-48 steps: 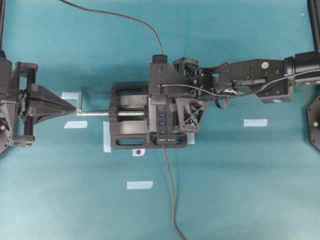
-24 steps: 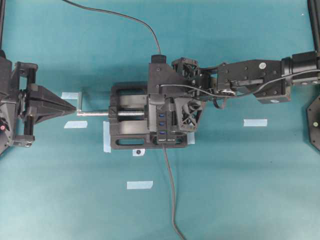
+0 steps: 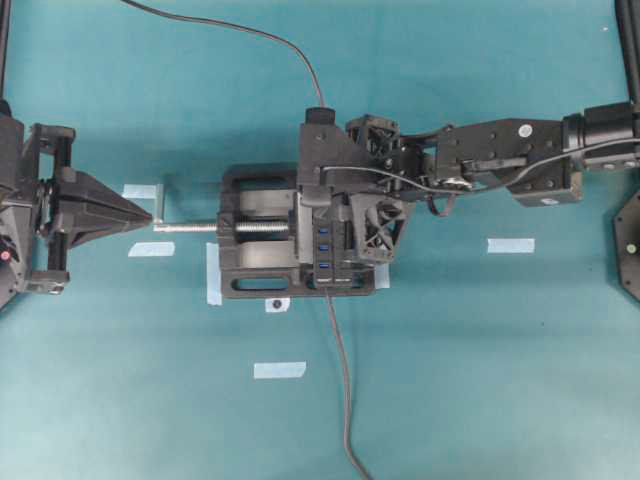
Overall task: Insert the USB into the center port of the fixed hub
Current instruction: 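Push the plug down into the center port with the right gripper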
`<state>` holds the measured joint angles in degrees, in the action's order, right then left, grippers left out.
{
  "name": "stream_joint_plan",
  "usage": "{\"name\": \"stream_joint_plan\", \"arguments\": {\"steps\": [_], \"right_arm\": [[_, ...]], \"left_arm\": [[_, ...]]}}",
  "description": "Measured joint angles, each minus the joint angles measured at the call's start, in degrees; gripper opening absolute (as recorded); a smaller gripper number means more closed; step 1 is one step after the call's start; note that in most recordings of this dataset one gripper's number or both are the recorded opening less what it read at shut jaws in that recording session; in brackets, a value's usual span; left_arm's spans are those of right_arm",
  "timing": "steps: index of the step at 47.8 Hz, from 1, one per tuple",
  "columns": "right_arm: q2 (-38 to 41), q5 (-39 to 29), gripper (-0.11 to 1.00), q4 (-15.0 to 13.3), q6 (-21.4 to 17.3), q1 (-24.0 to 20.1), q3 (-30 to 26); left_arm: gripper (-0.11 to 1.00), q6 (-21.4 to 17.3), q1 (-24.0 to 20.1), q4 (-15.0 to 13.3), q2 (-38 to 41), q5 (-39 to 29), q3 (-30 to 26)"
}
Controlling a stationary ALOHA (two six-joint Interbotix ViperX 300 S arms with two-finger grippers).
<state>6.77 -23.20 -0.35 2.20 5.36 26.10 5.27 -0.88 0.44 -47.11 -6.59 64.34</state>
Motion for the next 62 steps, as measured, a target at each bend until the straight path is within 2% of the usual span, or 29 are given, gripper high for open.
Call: {"name": "stream_joint_plan", "arguments": {"steps": [62], "right_arm": [[0.88,0.35,0.07,0.00,-0.09,0.26,0.79]], "left_arm": [[0.00,0.00,0.00,-0.09,0.00,0.00,0.09]]}}
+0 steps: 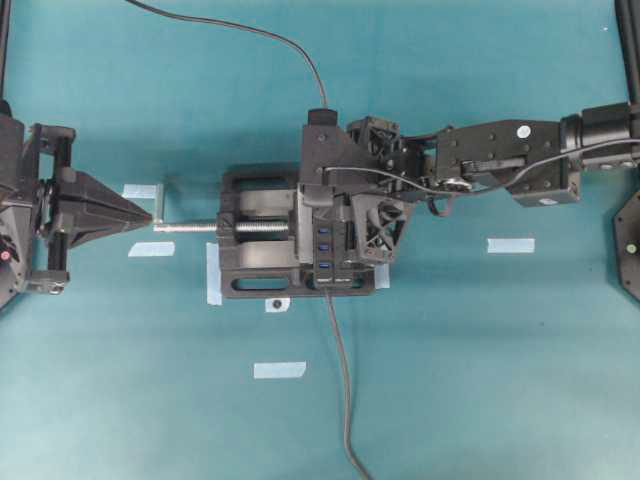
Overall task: Insert the USB into the center port of the fixed hub
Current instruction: 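Push the plug down into the center port with the right gripper, then open the right gripper to release the inserted plug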
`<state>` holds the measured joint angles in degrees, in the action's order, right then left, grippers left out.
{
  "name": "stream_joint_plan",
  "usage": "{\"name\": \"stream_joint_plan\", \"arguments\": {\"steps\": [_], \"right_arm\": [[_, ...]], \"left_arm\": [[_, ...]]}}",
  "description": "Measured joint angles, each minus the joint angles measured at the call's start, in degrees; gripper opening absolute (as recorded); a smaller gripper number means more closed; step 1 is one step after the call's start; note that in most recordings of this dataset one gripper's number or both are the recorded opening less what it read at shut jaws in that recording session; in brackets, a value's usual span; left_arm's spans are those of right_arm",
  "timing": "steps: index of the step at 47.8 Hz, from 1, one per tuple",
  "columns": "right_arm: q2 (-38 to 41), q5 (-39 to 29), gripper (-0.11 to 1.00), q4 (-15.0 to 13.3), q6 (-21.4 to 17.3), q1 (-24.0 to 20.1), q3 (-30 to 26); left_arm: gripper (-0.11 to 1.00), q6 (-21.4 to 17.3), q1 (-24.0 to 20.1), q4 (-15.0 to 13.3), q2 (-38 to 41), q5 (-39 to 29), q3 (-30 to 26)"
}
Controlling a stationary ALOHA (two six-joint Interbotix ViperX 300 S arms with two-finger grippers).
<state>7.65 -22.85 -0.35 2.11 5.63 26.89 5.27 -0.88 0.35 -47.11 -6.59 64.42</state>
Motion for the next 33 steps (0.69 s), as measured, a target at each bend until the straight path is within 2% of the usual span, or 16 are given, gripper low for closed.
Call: {"name": "stream_joint_plan", "arguments": {"steps": [9,17,25,33], "right_arm": [[-0.35,1.23,0.07,0.00,0.09,0.09,0.44],[-0.53,1.49,0.13,0.09,0.00,0.09,0.44],[-0.35,1.23,0.33,0.09,0.00,0.18,0.70],[-0.44,1.32,0.65,0.00,0.00,0.70,0.79]], "left_arm": [[0.00,0.00,0.00,0.00,0.09,0.09,0.00],[0.00,0.00,0.00,0.00,0.00,0.09,0.00],[0.00,0.00,0.00,0.09,0.00,0.00,-0.09],[0.00,0.09,0.00,0.09,0.00,0.00,0.00]]}}
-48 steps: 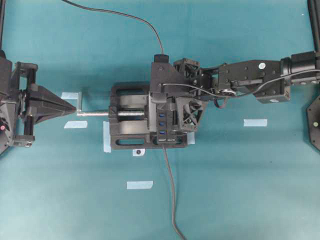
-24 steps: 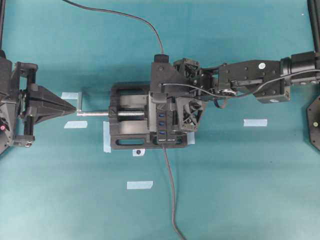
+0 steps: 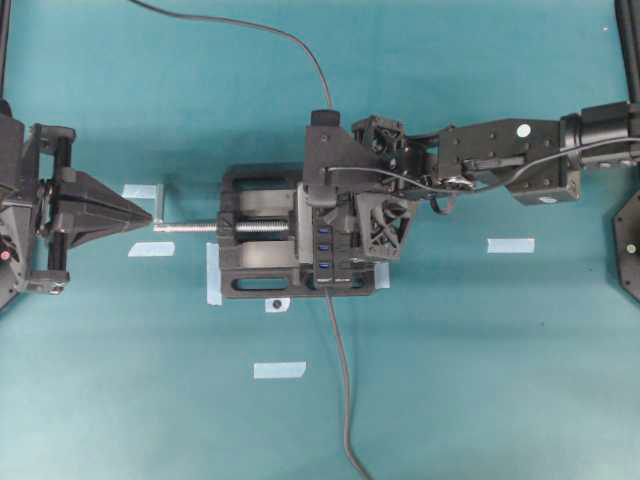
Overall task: Insert the USB into the center port of the fixed hub
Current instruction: 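Open the right gripper to release the inserted plug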
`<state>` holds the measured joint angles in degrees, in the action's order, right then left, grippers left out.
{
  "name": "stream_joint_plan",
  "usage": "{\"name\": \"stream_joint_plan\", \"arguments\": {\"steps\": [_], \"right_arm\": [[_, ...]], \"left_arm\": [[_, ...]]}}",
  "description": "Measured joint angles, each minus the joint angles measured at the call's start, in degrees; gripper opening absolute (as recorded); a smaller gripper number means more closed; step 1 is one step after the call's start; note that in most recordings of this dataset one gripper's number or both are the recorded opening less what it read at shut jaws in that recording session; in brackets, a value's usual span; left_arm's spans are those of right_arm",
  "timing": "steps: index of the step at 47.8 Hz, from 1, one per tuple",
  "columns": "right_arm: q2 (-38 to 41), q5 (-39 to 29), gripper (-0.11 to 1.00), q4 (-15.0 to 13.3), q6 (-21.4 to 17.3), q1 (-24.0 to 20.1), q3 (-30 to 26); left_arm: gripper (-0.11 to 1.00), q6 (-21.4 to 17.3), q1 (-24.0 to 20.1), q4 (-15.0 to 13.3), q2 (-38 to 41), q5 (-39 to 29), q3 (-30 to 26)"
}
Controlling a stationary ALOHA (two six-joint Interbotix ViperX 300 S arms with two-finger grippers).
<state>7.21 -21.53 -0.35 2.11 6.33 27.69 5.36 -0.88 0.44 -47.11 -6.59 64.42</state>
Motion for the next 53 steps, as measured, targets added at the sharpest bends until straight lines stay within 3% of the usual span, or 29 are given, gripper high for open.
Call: {"name": "stream_joint_plan", "arguments": {"steps": [3,31,53], "right_arm": [[0.00,0.09,0.71,0.00,0.00,0.00,0.00],[-0.97,0.09,0.71,-0.09,0.00,-0.53,0.00],[-6.94,1.76,0.71,-0.09,0.00,-0.44,2.99]], "left_arm": [[0.00,0.00,0.00,-0.09,0.00,0.00,0.00],[0.00,0.70,0.00,-0.09,-0.35,0.00,0.00],[0.00,0.79,0.00,-0.09,-0.44,0.00,0.09]]}}
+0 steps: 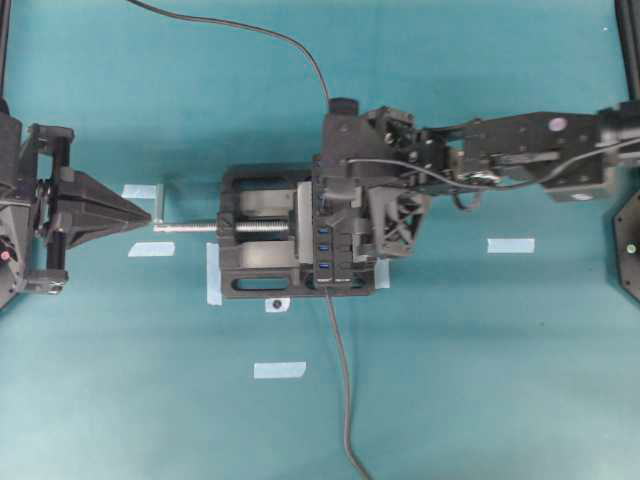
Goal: Insert the USB into the center port of the fixed hub
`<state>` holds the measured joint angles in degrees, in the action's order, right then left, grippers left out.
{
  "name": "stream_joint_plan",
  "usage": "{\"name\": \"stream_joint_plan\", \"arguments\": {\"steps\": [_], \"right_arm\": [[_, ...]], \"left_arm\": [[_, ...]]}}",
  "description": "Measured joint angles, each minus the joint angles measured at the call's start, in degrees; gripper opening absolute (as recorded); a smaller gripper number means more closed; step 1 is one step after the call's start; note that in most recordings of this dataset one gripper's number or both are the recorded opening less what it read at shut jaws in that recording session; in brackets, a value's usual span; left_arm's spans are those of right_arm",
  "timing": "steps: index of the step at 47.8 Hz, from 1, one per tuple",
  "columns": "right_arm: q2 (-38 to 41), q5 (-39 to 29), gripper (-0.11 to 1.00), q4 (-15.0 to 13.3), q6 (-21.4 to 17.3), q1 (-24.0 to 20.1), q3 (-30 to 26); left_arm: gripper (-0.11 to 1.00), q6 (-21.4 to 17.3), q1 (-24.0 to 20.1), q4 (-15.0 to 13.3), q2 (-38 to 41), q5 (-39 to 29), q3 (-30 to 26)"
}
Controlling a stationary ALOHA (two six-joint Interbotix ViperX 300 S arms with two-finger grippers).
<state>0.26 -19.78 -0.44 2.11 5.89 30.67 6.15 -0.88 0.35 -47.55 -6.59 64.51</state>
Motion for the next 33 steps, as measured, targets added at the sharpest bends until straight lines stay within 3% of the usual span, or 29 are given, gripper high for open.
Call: {"name": "stream_joint_plan", "arguments": {"steps": [33], "right_arm": [[-12.66,6.59,0.71,0.09,0.09,-0.35,10.90]], "left_arm": [[0.00,0.00,-0.09,0.00,-0.18,0.00,0.18]]}}
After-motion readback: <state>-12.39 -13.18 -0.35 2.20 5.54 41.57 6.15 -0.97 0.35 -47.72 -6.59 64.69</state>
